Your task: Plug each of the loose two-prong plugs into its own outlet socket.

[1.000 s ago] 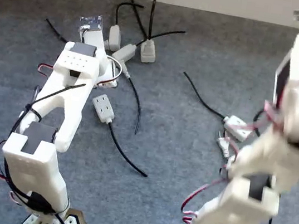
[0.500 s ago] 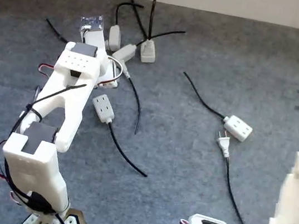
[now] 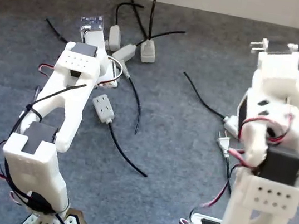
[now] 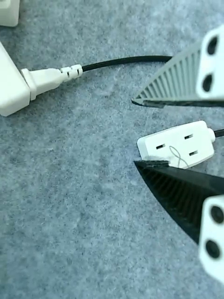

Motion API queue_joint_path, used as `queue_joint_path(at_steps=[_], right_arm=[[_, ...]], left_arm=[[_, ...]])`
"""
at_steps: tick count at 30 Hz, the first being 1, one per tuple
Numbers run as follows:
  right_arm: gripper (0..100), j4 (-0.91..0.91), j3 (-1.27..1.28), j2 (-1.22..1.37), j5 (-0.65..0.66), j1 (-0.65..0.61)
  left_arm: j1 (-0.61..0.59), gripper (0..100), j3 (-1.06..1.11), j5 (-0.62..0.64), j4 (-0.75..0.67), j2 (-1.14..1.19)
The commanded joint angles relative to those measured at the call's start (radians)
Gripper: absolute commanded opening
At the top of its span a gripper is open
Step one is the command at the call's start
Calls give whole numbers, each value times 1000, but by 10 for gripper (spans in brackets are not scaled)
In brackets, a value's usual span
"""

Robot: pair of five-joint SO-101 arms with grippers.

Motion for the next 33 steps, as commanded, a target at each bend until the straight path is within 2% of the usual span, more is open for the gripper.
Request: queue_joint_path(at_steps=[1, 6, 10, 17, 26, 31, 33], right_arm=[[8, -355, 323, -189, -32, -8], [8, -816, 720, -423, -23, -105], [8, -1049, 938, -509, -23, -114], [8, -1167, 1046, -519, -25, -110], [8, -1307, 1101, -519, -29, 19], [8, -1311, 1101, -519, -29, 21], [8, -1311, 1101, -519, -29, 21]], left_arm=[[39, 189, -38, -3, -6, -21], [124, 191, -61, -6, -5, -44], [176, 192, -76, -6, -8, -104], [343, 190, -67, -6, -2, -223], [542, 189, -65, -8, -49, -323], [568, 189, -54, -163, -89, -332], [570, 189, -12, -204, -149, -334]])
